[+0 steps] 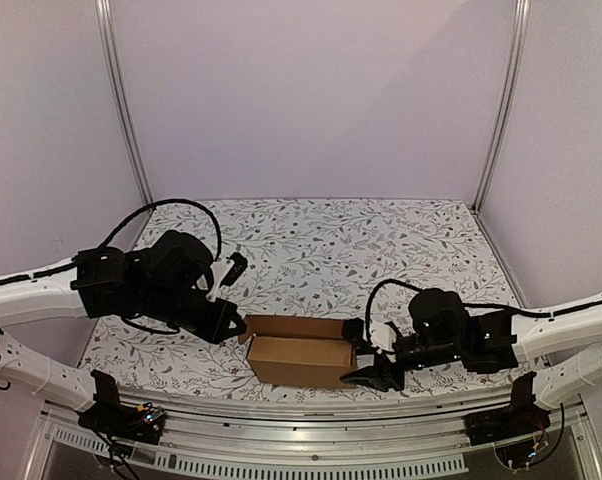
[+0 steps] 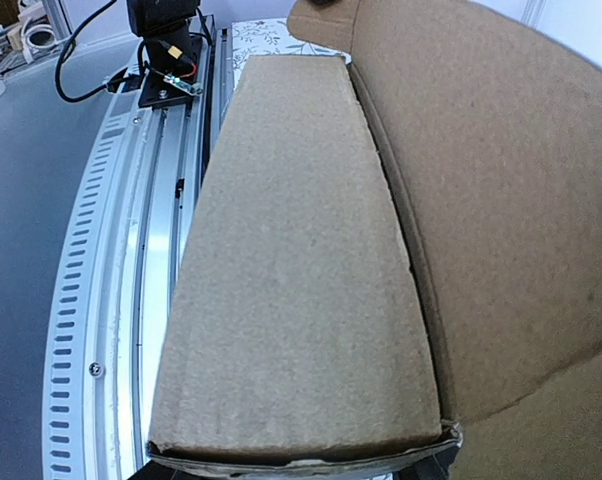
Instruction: Fold the paper box
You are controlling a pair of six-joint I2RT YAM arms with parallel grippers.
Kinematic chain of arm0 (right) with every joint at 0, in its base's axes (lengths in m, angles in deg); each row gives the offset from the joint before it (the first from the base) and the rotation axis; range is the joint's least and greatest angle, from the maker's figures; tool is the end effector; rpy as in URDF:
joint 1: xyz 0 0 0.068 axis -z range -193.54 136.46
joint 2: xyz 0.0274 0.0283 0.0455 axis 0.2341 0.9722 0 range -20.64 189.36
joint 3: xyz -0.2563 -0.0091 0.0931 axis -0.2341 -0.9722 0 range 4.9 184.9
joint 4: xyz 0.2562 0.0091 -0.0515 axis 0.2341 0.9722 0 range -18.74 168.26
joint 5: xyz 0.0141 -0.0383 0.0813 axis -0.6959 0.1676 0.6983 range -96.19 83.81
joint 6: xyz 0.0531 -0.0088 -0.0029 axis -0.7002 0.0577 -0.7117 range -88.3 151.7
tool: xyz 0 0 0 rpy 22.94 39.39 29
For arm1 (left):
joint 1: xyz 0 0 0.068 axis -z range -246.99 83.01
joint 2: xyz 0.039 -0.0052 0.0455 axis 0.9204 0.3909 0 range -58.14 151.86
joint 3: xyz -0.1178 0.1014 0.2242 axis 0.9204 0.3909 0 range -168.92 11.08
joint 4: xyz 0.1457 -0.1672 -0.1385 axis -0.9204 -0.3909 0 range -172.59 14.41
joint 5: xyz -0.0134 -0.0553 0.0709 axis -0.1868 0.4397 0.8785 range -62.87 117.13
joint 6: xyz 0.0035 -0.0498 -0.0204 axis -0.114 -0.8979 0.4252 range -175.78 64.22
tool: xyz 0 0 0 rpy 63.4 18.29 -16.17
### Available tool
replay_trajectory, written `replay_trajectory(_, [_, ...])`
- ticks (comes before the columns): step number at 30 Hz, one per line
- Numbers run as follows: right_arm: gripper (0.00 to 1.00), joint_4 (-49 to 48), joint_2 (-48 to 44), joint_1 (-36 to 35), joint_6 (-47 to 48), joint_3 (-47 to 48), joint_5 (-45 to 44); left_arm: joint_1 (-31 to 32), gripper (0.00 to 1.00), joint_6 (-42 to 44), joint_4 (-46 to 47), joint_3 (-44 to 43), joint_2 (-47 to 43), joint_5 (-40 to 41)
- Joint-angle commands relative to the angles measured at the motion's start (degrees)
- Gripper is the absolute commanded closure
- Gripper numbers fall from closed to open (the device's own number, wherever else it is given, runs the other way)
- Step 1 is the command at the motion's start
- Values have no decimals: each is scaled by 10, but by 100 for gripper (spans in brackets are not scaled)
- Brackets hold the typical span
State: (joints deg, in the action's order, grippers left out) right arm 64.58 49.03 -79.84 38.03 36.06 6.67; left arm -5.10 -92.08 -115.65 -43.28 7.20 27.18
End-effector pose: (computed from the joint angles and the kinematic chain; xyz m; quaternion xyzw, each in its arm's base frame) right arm 0.0932 0.2320 0.1982 -0.5582 0.6675 0.3262 0.3694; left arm 0.1087 -0.2036 0.2804 0.2087 0.9193 -0.2518 0.2188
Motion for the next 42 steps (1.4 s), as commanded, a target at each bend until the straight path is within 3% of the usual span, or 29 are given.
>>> replay_trajectory(1, [66, -26, -10, -22, 19, -8, -75, 5, 100, -44, 41, 12, -7, -44])
replay_trajectory(13, [66, -122, 4, -33, -18, -42, -148, 6, 100, -84, 89, 63, 1, -18])
replay_trajectory(29, [65, -321, 132, -44, -55, -90, -190, 11, 100, -95, 147, 119, 17, 75])
replay_trajectory(42, [65, -376, 193, -44, -61, -91, -188, 27, 100, -95, 166, 139, 25, 119])
